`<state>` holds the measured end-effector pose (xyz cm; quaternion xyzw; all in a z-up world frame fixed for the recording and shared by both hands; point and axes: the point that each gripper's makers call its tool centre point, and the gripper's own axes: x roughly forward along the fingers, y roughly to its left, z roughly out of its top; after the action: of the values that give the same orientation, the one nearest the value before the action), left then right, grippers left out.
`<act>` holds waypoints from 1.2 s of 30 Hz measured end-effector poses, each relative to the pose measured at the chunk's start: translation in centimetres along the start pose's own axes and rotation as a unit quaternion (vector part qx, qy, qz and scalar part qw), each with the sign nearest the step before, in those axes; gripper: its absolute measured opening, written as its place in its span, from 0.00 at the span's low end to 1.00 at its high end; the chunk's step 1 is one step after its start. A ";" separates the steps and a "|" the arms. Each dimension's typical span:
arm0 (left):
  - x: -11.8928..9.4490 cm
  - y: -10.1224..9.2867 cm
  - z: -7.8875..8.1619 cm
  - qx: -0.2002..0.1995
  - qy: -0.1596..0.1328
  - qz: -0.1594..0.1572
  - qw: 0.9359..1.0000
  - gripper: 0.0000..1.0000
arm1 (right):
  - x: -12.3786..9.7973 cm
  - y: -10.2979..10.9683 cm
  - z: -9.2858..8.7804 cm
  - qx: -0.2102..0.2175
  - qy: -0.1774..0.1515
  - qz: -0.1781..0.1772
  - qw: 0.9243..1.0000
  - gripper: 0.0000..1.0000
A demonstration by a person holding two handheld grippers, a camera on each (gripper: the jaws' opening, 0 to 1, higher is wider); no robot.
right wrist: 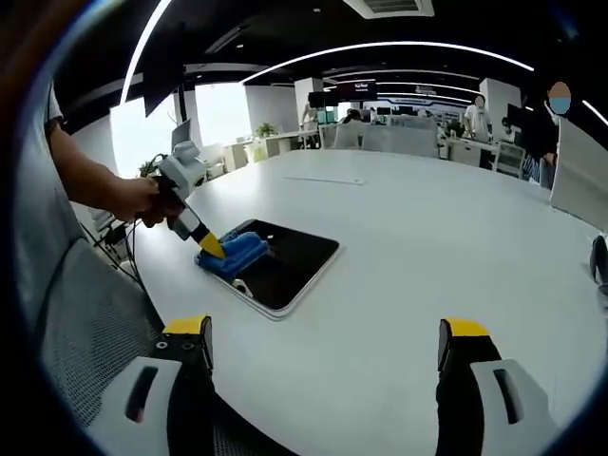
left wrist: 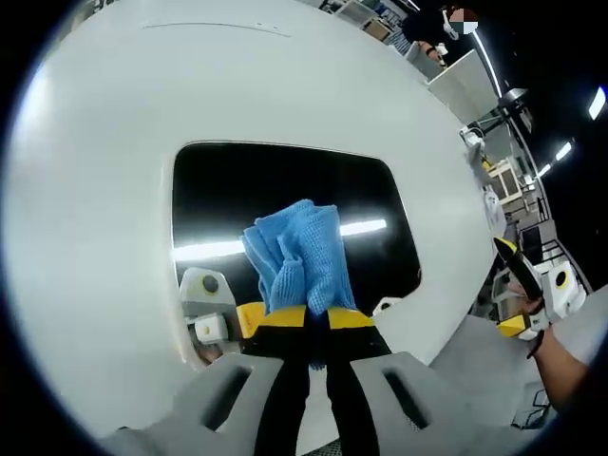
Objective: Wipe the mirror surface with the cleaning cloth until all visible marks leave the cleaned area.
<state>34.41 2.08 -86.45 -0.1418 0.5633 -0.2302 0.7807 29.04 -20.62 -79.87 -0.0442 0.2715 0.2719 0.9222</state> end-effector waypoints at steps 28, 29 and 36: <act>2.7 -4.4 0.1 0.014 0.025 -0.022 0.999 0.02 | 0.0 0.1 0.1 0.001 0.001 0.000 1.000 0.97; 2.8 -4.5 0.2 0.013 0.025 -0.023 0.999 0.02 | 0.0 0.1 0.1 0.001 0.000 0.000 1.000 0.97; 3.2 -5.4 0.3 0.013 0.028 -0.027 0.999 0.02 | 0.0 0.1 0.1 0.003 0.000 -0.002 1.000 0.97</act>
<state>34.42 -4.18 -86.37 -0.1399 0.5780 -0.2623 0.7599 29.03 -20.57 -79.75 -0.0421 0.2724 0.2693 0.9228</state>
